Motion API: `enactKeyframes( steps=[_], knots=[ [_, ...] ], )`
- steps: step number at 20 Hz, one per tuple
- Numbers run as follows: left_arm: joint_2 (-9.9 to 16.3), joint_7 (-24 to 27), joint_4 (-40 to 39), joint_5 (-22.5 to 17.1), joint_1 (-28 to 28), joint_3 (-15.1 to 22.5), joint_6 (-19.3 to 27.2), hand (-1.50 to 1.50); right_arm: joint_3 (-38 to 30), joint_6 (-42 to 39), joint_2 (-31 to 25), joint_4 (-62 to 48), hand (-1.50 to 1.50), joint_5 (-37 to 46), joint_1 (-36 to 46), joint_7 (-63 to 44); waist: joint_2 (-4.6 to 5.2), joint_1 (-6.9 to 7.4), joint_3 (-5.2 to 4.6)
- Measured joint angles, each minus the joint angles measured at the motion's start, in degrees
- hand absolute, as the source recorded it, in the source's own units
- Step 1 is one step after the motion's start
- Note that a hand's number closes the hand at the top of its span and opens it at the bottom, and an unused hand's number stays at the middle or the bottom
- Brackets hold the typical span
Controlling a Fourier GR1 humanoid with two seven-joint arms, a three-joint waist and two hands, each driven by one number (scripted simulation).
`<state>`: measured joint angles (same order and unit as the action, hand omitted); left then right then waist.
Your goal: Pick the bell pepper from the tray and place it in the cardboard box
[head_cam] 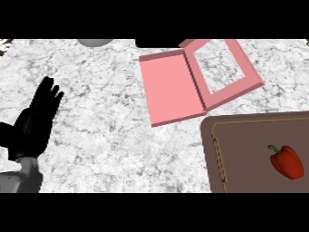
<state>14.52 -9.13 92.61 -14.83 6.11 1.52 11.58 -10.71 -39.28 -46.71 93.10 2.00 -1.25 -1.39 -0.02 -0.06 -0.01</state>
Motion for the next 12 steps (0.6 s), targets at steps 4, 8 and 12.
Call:
enactKeyframes(
  steps=[4, 8, 12],
  knots=[
    [-0.79, -2.01, 2.15, 1.50, -0.09, -0.04, 0.39, 0.00, -1.53, -0.94, 2.68, 0.87, -1.50, 2.17, -0.16, -0.16, -0.03, 0.00, 0.00],
    [-1.63, -2.45, 2.62, 2.09, -0.33, -0.62, -0.40, 0.00, -1.53, -1.75, 5.41, 0.14, -1.50, 5.31, 0.31, 0.35, 0.00, 0.04, 0.01],
    [-2.56, -1.89, 3.12, 2.74, -1.47, -0.99, -1.57, 0.00, -1.30, -2.63, 7.65, -1.42, -1.50, 8.46, 1.77, 1.04, 0.00, 0.11, 0.01]
  ],
)
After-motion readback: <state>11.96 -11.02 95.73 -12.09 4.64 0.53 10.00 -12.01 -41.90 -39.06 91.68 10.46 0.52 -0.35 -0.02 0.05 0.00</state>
